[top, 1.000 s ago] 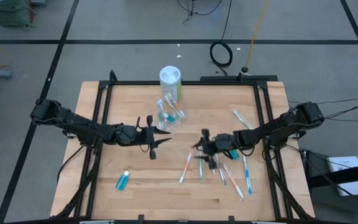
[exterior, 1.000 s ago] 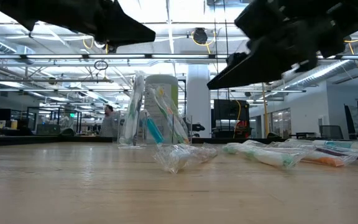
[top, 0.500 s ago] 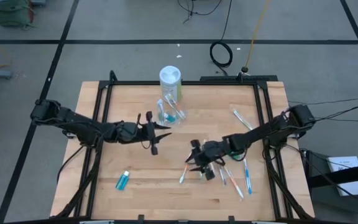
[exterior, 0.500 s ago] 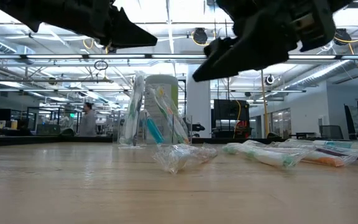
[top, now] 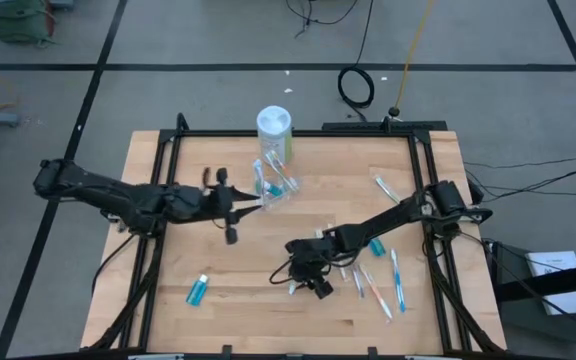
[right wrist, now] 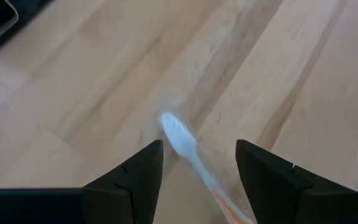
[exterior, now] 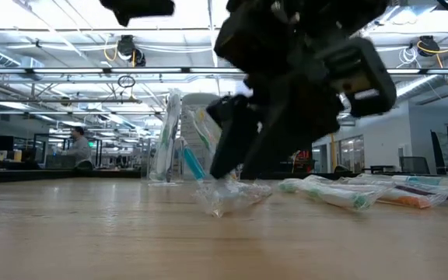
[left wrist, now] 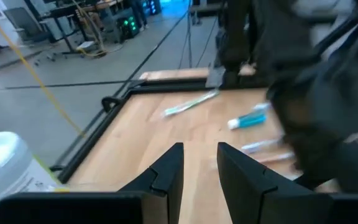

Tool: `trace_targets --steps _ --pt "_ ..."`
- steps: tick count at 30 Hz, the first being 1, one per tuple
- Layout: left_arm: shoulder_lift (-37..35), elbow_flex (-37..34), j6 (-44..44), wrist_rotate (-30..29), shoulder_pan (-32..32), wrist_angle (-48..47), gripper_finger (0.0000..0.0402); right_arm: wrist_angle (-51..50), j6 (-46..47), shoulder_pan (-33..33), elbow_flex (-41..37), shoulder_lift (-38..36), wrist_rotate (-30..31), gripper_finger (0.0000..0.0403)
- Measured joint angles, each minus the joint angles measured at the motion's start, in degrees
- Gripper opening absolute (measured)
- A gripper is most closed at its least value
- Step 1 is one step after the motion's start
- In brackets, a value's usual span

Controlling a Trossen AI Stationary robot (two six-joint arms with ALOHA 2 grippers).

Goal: Pick & Place toothbrushing station
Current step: Put the orange toothbrush into the transparent organizer

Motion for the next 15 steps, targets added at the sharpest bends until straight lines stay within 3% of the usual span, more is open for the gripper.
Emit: trace_targets --steps 8,15 --pt "-8.7 0.1 -9.7 0.6 -4.4 -2.8 0.0104 2.0 -4.4 -0.2 0.2 4.8 2.1 0.0183" --pt "-11.7 0.1 -13.7 4.1 -8.6 -10.2 0.0104 0.8 -6.4 -1.0 0.0 4.1 2.6 0.0088"
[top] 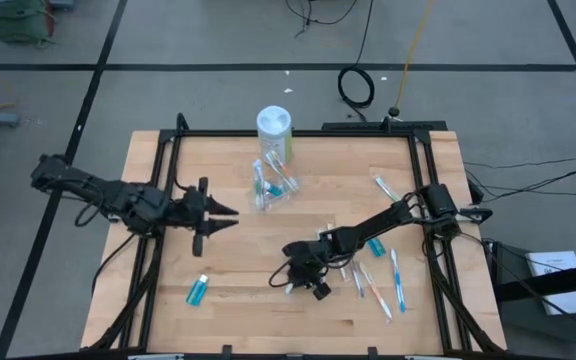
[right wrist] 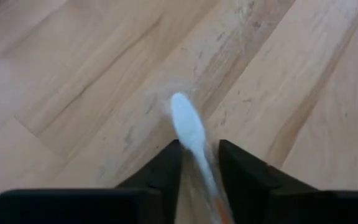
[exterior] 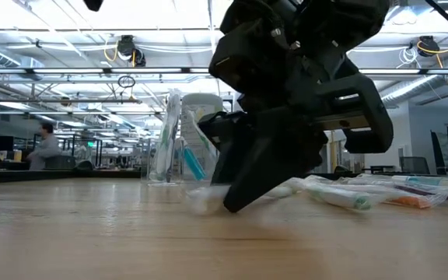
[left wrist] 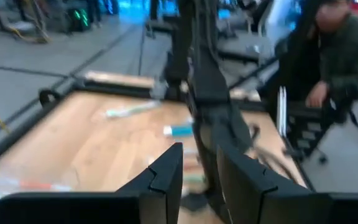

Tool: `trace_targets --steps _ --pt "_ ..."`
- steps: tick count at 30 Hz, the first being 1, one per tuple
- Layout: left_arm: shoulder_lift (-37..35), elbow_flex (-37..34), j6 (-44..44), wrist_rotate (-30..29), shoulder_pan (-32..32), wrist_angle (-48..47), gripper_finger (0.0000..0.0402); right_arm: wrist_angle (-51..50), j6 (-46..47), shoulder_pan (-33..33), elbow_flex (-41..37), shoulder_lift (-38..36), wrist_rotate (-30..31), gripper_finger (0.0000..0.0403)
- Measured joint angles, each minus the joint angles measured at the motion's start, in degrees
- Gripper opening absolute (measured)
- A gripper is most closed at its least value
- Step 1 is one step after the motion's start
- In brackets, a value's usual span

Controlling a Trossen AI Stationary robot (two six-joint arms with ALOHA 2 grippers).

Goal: Pick & Place toothbrushing station
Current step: Put the orange toothbrush into the transparent organizer

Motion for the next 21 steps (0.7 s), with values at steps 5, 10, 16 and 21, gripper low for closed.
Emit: trace_targets --steps 5,10,16,21 --pt "0.3 0.0 3.2 0.6 -2.6 -12.6 0.0104 -1.0 -3.1 -0.8 -0.3 -4.3 -1.8 0.0015" --pt "2.3 -0.7 -0.1 -1.6 -3.6 -19.7 0.0104 0.5 -6.3 -2.5 -0.1 -12.0 -2.8 0.0021" --pt "6.1 -0.9 -4.0 -2.8 -3.7 -19.2 0.0104 12.2 -7.3 -8.2 -1.5 -19.0 -4.1 0.0008" --pt "9.7 -0.9 -4.1 -2.6 -3.7 -19.1 0.0104 37.7 0.2 -14.1 -8.5 -18.8 -6.3 0.0013"
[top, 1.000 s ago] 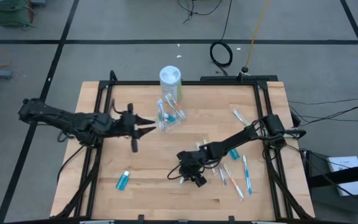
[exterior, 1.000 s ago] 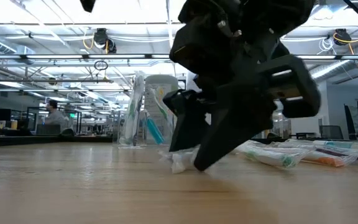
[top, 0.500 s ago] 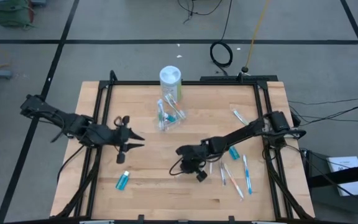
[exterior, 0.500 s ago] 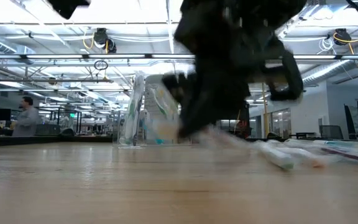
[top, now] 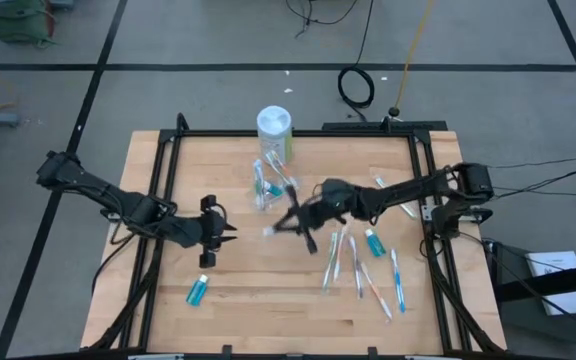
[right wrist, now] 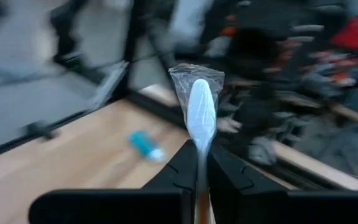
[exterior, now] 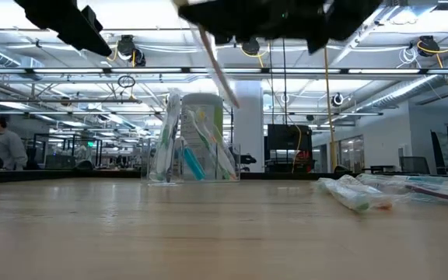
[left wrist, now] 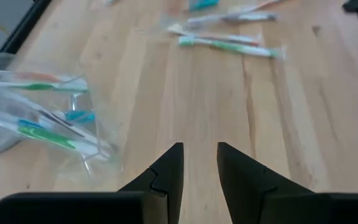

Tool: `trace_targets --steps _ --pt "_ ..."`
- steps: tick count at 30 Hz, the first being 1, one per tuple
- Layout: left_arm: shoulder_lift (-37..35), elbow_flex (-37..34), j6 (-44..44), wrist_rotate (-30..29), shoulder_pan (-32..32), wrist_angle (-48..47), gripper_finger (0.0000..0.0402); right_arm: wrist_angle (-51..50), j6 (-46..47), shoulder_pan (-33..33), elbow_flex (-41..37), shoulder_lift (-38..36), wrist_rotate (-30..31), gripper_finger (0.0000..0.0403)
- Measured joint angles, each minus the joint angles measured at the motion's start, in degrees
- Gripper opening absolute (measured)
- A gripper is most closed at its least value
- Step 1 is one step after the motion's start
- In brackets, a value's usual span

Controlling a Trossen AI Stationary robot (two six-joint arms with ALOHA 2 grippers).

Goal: Pick & Place toothbrushing station
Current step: Put the orange toothbrush into the transparent organizer

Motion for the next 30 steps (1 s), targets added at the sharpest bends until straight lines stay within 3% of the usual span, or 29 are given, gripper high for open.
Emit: trace_targets --steps 5,9,14,18,24,30 --pt "3.2 0.0 -3.0 0.1 0.0 0.2 0.0104 26.3 3.8 -5.7 -7.2 3.0 6.6 0.0008" --pt "5.4 0.0 -3.5 0.2 0.0 1.6 0.0104 36.3 6.6 -9.8 -8.7 6.7 9.8 0.0012" --pt "6.7 0.0 -4.0 0.3 0.3 4.7 0.0104 36.6 13.2 -13.3 -6.9 11.2 11.6 0.0011" --pt "7.1 0.0 -4.4 0.0 0.8 7.1 0.0104 36.9 14.1 -14.7 -7.2 13.4 16.7 0.0010" --pt "7.1 0.0 -4.4 0.0 1.0 7.6 0.0104 37.0 14.8 -16.0 -7.0 15.8 19.0 0.0011" --pt "7.1 0.0 -9.1 0.0 1.0 7.3 0.0104 31.4 19.5 -15.9 -7.0 16.0 27.0 0.0013"
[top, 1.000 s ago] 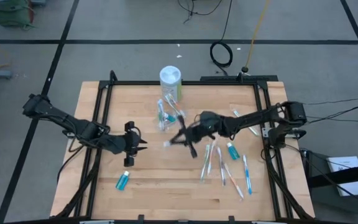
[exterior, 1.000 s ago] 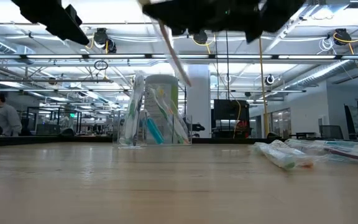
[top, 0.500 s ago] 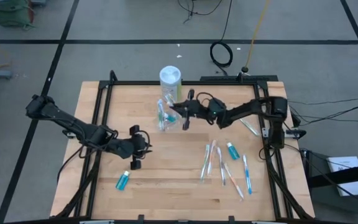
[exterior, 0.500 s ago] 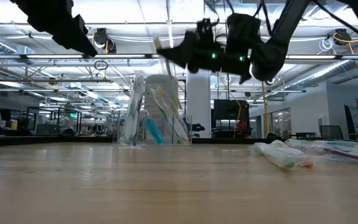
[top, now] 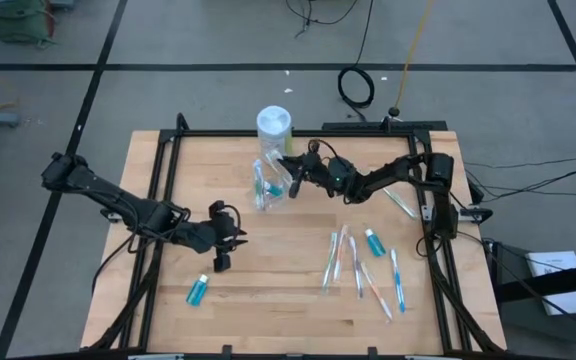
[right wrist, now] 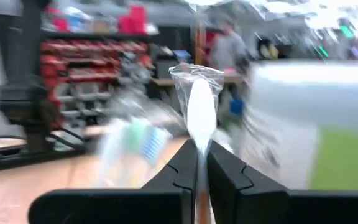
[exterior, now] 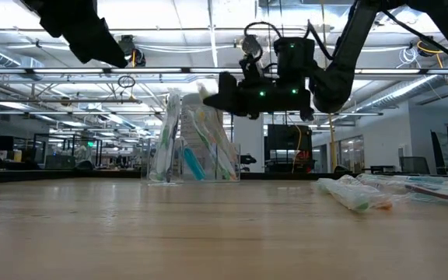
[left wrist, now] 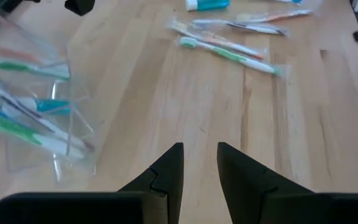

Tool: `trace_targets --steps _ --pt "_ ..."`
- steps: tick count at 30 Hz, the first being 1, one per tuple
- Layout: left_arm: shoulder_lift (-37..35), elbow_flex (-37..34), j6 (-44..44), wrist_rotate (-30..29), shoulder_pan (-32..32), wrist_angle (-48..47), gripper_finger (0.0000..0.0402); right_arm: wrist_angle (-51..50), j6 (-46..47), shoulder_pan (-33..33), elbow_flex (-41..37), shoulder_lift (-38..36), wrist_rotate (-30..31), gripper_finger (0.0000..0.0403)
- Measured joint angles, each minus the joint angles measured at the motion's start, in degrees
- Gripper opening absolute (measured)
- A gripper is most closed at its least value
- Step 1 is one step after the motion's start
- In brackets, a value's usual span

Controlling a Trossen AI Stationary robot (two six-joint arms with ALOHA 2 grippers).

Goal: Pick & Place toothbrushing station
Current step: Put the orange toothbrush into the transparent organizer

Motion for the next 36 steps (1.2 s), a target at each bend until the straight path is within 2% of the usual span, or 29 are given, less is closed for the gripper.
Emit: trace_targets --steps 4,10,13,16,19,23,26,31,36 --pt "0.0 0.0 -4.2 0.4 0.0 -0.8 0.0104 -4.2 5.4 0.1 0.0 0.0 2.1 0.0018" --pt "0.0 0.0 -9.2 6.2 -0.1 -6.7 0.0104 -8.1 4.1 1.2 0.0 0.0 2.1 0.0035" --pt "0.7 0.0 -17.8 8.4 -0.6 -9.4 0.0104 -8.0 4.0 1.7 0.0 0.0 2.1 0.0044" --pt "1.8 0.0 -24.4 14.5 -1.3 -12.3 0.0104 -8.1 3.6 2.1 0.0 0.0 2.1 0.0057" --pt "2.9 0.0 -30.3 17.9 -2.7 -15.2 0.0107 -8.1 1.5 2.3 0.0 0.0 2.1 0.0073" --pt "5.2 0.0 -37.6 24.0 -3.8 -18.2 0.0133 -9.5 0.9 2.3 0.0 0.0 1.9 0.0106" --pt "7.2 0.0 -41.3 27.9 -5.0 -21.0 0.0166 -13.2 -0.7 2.3 0.0 -0.5 -0.7 0.0136" --pt "11.6 0.0 -51.6 27.1 -7.0 -25.5 0.0216 -17.0 -4.8 3.5 -0.5 -3.5 -0.7 0.0175" --pt "16.5 0.0 -55.7 28.7 -9.4 -22.8 0.0231 -17.2 -8.4 5.0 -2.0 -8.3 -0.6 0.0196"
